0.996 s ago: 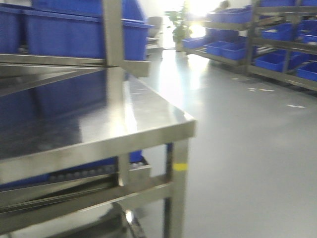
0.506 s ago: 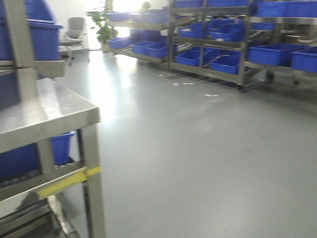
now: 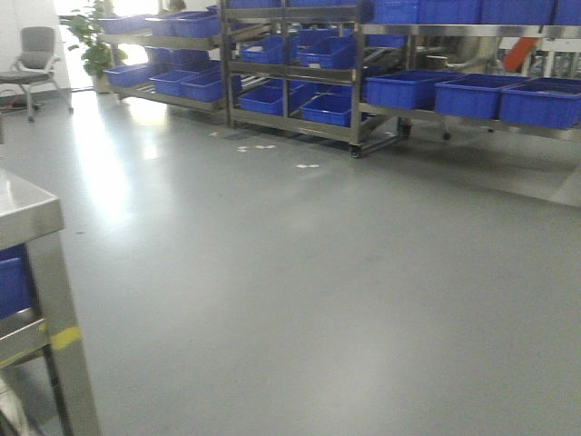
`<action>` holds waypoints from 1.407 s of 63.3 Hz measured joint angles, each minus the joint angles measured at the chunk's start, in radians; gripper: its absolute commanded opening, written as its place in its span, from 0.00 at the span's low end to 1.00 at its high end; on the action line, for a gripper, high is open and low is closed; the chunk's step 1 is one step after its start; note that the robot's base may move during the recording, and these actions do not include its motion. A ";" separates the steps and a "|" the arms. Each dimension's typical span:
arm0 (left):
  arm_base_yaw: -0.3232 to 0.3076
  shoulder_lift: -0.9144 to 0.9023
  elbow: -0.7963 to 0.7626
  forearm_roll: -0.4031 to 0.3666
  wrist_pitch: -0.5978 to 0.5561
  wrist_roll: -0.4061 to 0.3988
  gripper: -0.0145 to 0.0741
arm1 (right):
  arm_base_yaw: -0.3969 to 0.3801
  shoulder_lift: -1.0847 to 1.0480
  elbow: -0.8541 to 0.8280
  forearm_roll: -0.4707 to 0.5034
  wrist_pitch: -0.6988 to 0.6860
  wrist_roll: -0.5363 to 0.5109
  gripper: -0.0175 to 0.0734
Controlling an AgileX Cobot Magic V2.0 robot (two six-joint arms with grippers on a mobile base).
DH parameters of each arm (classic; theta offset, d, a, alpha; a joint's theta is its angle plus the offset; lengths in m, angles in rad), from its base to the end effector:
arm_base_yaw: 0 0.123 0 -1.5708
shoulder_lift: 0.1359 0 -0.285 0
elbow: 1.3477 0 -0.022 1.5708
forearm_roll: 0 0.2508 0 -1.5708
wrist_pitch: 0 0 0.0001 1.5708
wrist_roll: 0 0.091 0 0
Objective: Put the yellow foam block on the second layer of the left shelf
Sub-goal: 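Drive the base away from the table holding the block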
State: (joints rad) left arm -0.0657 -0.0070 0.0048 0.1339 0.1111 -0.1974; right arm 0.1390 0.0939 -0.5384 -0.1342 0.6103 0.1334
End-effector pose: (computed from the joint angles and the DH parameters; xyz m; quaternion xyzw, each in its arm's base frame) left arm 0.0561 -0.0023 0.2020 -0.0047 0.7144 -0.0402 0.6986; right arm 0.0188 -0.0044 0.3272 -0.0163 0.7326 0.0270 0.6799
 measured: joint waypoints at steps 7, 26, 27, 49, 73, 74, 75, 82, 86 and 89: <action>0.000 0.000 0.000 0.000 0.000 0.000 0.32 | 0.000 0.000 0.000 0.000 0.000 0.000 0.55; 0.000 0.000 0.000 0.000 0.000 0.000 0.32 | 0.000 0.000 0.000 0.000 0.000 0.000 0.55; 0.000 0.000 0.000 0.000 0.000 0.000 0.32 | 0.000 0.000 0.000 0.000 0.000 0.000 0.55; 0.000 0.000 0.000 0.000 0.000 0.000 0.32 | 0.000 0.000 0.000 0.000 0.000 0.000 0.55; 0.000 0.000 0.000 0.000 0.000 0.000 0.32 | 0.000 0.000 0.000 0.000 0.000 0.000 0.55; 0.000 0.000 0.000 0.000 0.000 0.000 0.32 | 0.000 0.000 0.000 0.000 0.000 0.000 0.55; 0.000 0.000 0.000 0.000 0.000 0.000 0.32 | 0.000 0.000 0.000 0.000 0.000 0.000 0.55; 0.000 0.000 0.000 0.000 0.000 0.000 0.32 | 0.000 0.000 0.000 0.000 0.000 0.000 0.55; 0.000 0.000 0.000 0.000 0.000 0.000 0.32 | 0.000 0.000 0.000 0.000 0.000 0.000 0.55; 0.000 0.000 0.000 0.000 0.000 0.000 0.32 | 0.000 0.000 0.000 0.000 0.000 0.000 0.55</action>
State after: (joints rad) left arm -0.0657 -0.0070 0.0048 0.1339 0.1111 -0.1974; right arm 0.1390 0.0939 -0.5384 -0.1342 0.6103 0.1334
